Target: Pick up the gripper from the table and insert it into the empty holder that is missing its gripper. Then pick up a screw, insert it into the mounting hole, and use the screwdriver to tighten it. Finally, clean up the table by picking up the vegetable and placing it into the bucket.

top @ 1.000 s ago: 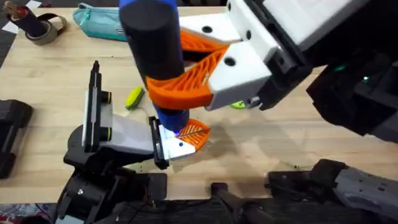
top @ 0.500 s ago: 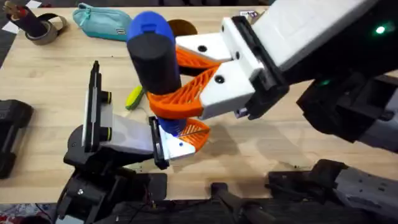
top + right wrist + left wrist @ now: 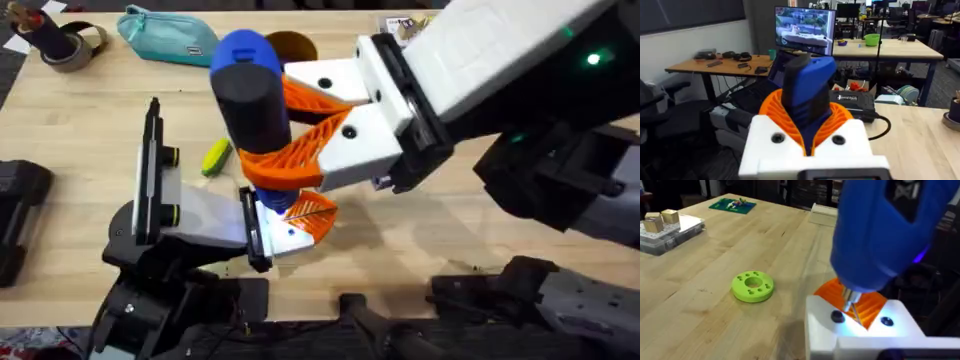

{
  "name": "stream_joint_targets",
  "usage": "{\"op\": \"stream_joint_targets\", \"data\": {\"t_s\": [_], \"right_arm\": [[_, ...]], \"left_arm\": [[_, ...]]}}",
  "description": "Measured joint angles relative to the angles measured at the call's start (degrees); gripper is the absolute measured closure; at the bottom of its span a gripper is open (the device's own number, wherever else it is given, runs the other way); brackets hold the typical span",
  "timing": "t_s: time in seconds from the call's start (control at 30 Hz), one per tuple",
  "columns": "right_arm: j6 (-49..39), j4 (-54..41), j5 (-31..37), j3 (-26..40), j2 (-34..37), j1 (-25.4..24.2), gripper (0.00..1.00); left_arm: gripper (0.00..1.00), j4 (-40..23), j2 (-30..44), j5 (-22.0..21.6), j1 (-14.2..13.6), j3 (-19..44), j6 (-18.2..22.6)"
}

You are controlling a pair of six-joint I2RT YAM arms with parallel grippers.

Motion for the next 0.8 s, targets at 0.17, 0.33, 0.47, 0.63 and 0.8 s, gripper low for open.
{"op": "stream_joint_targets", "data": {"t_s": [0.17, 0.33, 0.47, 0.63, 0.8], "right_arm": [[-0.5, 0.1, 0.2, 0.0, 0.0, 0.0, 0.964], [-0.8, 0.5, 0.2, 0.0, 0.0, 0.0, 0.963], [-0.8, 0.5, 0.2, 0.0, 0.0, 0.0, 0.964], [-0.8, 0.4, 0.2, 0.0, 0.0, 0.0, 0.964], [-0.8, 0.0, 0.2, 0.0, 0.0, 0.0, 0.962]], "left_arm": [[0.988, 0.0, 0.0, 0.0, 0.0, 0.0, 0.0], [0.988, 0.0, 0.0, 0.0, 0.0, 0.0, 0.0], [0.988, 0.0, 0.0, 0.0, 0.0, 0.0, 0.0], [0.988, 0.0, 0.0, 0.0, 0.0, 0.0, 0.0], [0.988, 0.0, 0.0, 0.0, 0.0, 0.0, 0.0]]}}
